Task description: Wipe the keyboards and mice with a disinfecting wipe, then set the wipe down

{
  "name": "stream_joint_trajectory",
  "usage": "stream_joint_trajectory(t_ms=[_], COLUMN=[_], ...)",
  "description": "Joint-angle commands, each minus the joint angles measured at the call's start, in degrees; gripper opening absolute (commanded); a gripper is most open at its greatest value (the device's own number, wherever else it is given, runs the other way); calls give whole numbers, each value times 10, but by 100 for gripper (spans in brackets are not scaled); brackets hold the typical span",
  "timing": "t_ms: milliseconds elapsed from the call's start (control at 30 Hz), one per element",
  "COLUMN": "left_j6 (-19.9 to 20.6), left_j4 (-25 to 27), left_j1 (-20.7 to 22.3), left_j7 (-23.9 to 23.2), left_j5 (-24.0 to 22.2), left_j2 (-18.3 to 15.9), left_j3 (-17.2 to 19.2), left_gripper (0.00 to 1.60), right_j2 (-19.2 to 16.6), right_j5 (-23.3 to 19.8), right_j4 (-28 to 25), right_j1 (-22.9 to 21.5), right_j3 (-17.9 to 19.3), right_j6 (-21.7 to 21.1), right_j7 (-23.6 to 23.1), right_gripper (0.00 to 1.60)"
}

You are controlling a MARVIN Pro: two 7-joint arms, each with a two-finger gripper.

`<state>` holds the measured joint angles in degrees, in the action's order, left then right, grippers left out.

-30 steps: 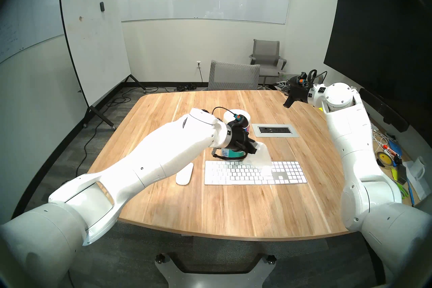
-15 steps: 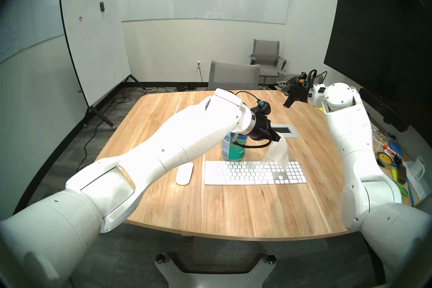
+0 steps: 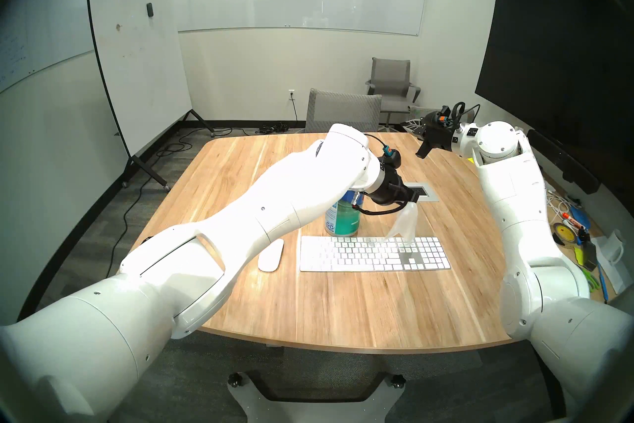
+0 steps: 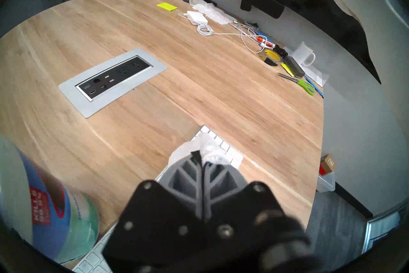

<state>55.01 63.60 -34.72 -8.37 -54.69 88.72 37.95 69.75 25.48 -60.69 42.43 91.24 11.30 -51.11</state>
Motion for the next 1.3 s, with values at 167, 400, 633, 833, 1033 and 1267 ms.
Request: stream_joint_trajectory(t_ms=[167,400,633,833,1033,1267], left_j6=[-60,-111,-149,-161,-178,-201], left_j4=[-16,-57,-107,-143,-179,-219], left_j1=[-55,-63,-57,-39,-33,-32], left_j7=[15,-2,-30,-40,-56,-80], left_j5=[0,11,22,26,35,45], left_j2=[43,46,55,72,89,105], left_j3=[-16,-38,-52,-53,-57,-63], left_gripper=[0,0,0,0,0,0], right_j2=[2,2,2,1,1,1], right_j5=[-2,-2,-2,-2,-2,-2], right_j4=[-11,-11,-11,-11,-11,-11], right_j1=[-15,-15,-15,-15,-15,-15], right_j3=[1,1,1,1,1,1], right_j6=[-2,-2,-2,-2,-2,-2], right_j7=[1,1,1,1,1,1], right_gripper=[0,0,0,0,0,0])
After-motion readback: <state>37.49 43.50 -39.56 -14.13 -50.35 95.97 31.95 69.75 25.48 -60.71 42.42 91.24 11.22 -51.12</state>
